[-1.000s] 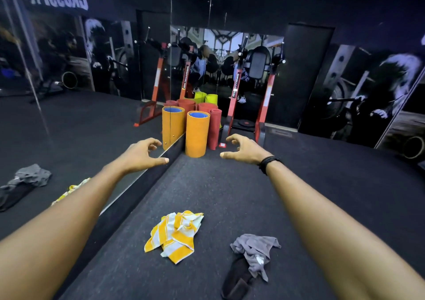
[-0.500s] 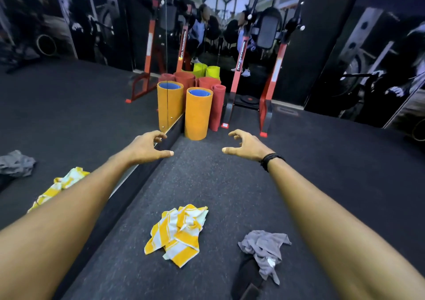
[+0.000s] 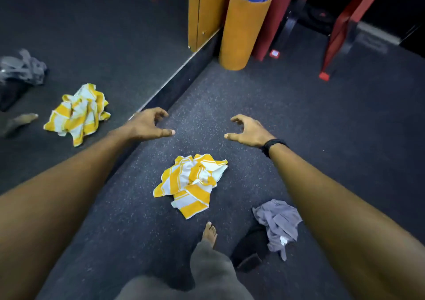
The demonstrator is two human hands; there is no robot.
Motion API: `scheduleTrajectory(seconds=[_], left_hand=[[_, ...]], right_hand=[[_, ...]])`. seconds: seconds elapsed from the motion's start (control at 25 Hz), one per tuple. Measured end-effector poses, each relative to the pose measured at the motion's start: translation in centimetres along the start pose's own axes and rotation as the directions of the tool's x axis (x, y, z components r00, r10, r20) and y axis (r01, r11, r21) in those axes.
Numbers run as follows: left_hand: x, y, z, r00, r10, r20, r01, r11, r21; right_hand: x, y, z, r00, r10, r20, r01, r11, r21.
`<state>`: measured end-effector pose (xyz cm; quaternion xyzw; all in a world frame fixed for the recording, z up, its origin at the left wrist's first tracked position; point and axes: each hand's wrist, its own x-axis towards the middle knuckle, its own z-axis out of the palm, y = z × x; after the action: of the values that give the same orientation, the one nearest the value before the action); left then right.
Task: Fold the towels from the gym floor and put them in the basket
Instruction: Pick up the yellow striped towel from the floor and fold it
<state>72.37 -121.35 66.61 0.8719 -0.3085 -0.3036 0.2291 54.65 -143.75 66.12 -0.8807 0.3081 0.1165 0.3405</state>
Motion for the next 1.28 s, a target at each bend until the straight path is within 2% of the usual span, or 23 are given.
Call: scheduleTrajectory(seconds=[0.16, 0.36, 0.6, 0.76, 1.0, 1.08, 1.16, 1.28], left_hand=[[8.2, -5.0, 4.3, 0.992, -0.058, 0.110, 0.060, 0.998, -0.015], [17.5, -14.1, 14.4, 0.959, -0.147, 0.241, 0.163, 0.985, -0.048], [25.4, -25.8, 26.8, 0.896, -0.212, 0.390, 0.244, 0.969, -0.034], [30.0, -31.2, 33.7, 0.883, -0.228, 0.410, 0.265, 0.964, -0.034], [33.6, -36.8, 40.5, 0.874, -0.206, 0.439, 0.237, 0.971, -0.016], [33.7, -38.2, 41.7, 0.864, -0.225, 0.450, 0.258, 0.966, -0.011], [33.4, -39.2, 42.3, 0.860, -0.233, 0.455, 0.272, 0.962, -0.022], [33.0, -38.8, 41.4, 0.867, -0.219, 0.447, 0.245, 0.970, 0.001]], right_hand=[[8.6, 5.0, 6.2, 0.991, 0.069, 0.119, -0.071, 0.997, 0.014], [18.7, 12.6, 18.9, 0.961, 0.142, 0.238, -0.153, 0.988, 0.030], [27.1, 21.2, 33.6, 0.926, 0.145, 0.349, -0.143, 0.989, -0.032], [31.8, 26.1, 42.2, 0.915, 0.162, 0.371, -0.125, 0.985, -0.122], [35.8, 30.8, 51.3, 0.884, 0.194, 0.425, -0.042, 0.939, -0.340], [36.2, 31.5, 53.5, 0.890, 0.193, 0.414, 0.015, 0.894, -0.448], [36.1, 31.9, 54.6, 0.926, 0.173, 0.336, 0.025, 0.859, -0.511], [35.5, 31.1, 53.4, 0.972, 0.136, 0.192, -0.029, 0.880, -0.475]])
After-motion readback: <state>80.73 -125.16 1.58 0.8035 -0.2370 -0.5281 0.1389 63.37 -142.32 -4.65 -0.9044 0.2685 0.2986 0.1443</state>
